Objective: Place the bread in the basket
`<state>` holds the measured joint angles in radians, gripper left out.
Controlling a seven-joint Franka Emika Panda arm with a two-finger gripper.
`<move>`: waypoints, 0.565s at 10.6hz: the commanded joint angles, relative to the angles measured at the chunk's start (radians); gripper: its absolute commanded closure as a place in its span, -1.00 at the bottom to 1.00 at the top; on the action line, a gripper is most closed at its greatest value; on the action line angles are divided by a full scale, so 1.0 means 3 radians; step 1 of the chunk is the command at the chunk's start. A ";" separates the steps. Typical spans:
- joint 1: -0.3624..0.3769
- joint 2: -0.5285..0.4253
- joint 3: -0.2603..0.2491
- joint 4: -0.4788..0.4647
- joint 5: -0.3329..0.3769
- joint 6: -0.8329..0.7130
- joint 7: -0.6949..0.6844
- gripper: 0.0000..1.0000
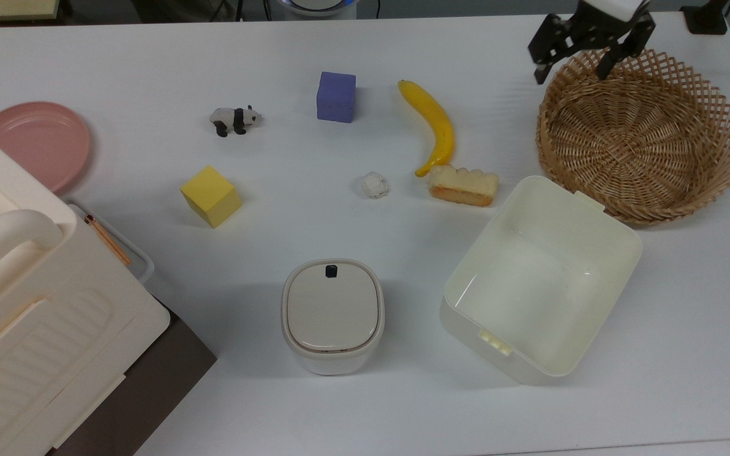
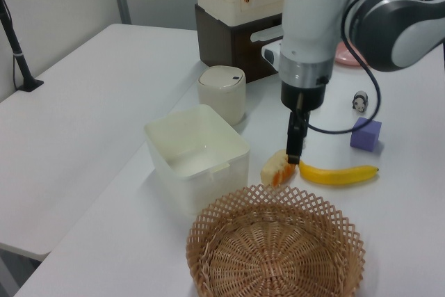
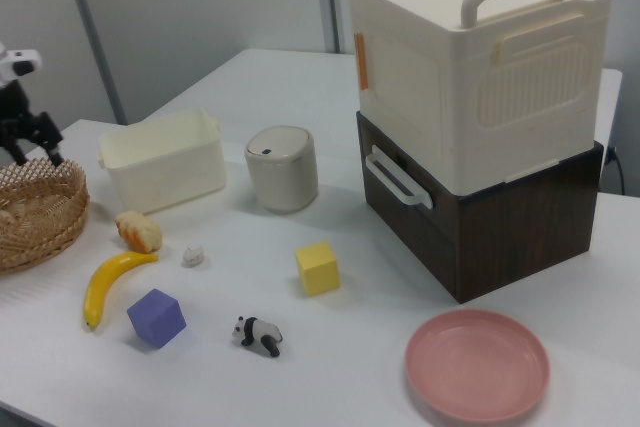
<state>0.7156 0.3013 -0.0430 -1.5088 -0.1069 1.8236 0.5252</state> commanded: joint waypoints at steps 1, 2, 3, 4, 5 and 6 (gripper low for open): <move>-0.0410 -0.0033 -0.0030 -0.0145 -0.0022 -0.0040 -0.0766 -1.00; -0.0589 -0.0033 -0.0031 -0.0171 -0.0022 -0.0091 -0.1067 -1.00; -0.0722 -0.0033 -0.0031 -0.0211 -0.0027 -0.0116 -0.1516 -1.00; -0.0764 -0.0033 -0.0036 -0.0288 -0.0063 -0.0117 -0.2097 -1.00; -0.0825 -0.0007 -0.0036 -0.0289 -0.0119 -0.0096 -0.2417 -1.00; -0.0836 0.0064 -0.0036 -0.0289 -0.0215 -0.0091 -0.2618 -1.00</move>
<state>0.4636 0.3079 -0.0552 -1.5774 -0.1174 1.8050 -0.1052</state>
